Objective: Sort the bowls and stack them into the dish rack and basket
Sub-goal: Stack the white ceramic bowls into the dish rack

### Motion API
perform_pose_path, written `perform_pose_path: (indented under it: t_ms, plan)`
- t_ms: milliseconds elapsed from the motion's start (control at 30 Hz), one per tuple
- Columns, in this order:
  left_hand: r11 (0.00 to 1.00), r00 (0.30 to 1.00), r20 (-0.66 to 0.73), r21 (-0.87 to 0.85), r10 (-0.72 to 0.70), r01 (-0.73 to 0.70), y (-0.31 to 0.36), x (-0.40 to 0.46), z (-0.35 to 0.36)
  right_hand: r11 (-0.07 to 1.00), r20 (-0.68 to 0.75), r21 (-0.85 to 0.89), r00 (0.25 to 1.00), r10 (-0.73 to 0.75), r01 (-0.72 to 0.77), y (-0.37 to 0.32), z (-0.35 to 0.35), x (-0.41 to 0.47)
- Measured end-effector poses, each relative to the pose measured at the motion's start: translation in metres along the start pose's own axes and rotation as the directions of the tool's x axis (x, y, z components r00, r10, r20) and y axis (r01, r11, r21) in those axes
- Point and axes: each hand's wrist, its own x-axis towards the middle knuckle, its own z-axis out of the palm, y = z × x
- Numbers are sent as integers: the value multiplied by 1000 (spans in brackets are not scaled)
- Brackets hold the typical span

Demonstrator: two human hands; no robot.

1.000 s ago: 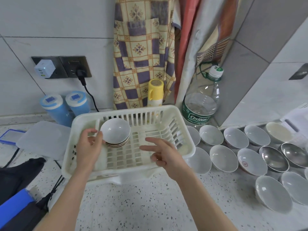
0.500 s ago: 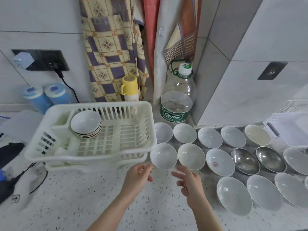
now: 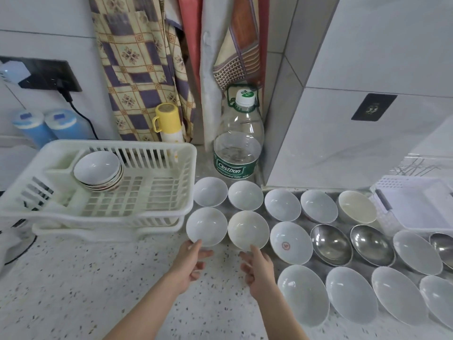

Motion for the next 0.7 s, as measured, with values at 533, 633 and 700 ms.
perform_pose_path:
  t_ms: [533, 633, 700]
  plan:
    - [988, 999, -12, -150, 45, -46, -6, 2, 0, 996, -82, -64, 994, -73, 68, -1, -2, 6]
    - [992, 999, -5, -117, 51, -51, -13, -10, -12, 995, -107, -52, 990, -88, 83, 9, -3, -4]
    - [995, 998, -6, -83, 59, -60, -16, -20, -21, 995, -120, -18, 988, -98, 96, 15, -2, -13]
